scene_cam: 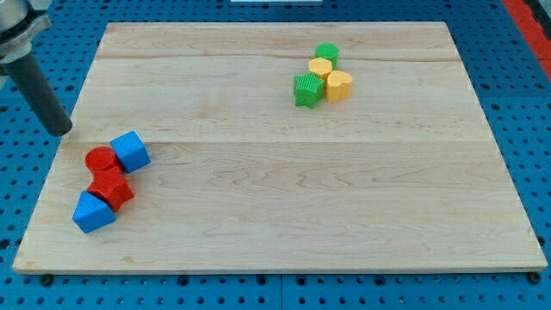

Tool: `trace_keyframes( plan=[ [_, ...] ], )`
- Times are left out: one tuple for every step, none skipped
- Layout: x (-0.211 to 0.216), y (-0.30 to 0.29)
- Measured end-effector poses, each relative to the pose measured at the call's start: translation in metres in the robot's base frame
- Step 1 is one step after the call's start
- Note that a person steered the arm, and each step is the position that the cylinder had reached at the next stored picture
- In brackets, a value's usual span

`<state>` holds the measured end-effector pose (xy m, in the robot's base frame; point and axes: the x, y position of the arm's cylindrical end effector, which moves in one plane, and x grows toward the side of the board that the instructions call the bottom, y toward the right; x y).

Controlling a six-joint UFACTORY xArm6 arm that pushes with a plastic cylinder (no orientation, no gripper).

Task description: Keep arm on top left to red circle

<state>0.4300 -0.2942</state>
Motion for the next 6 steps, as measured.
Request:
trace_keyframes(
  plan=[
    [0.009, 0.000],
    [0.011, 0.009],
    [0.011, 0.040],
    [0.011, 0.055],
    [0.011, 0.040],
    [0.011, 0.022]
  ],
)
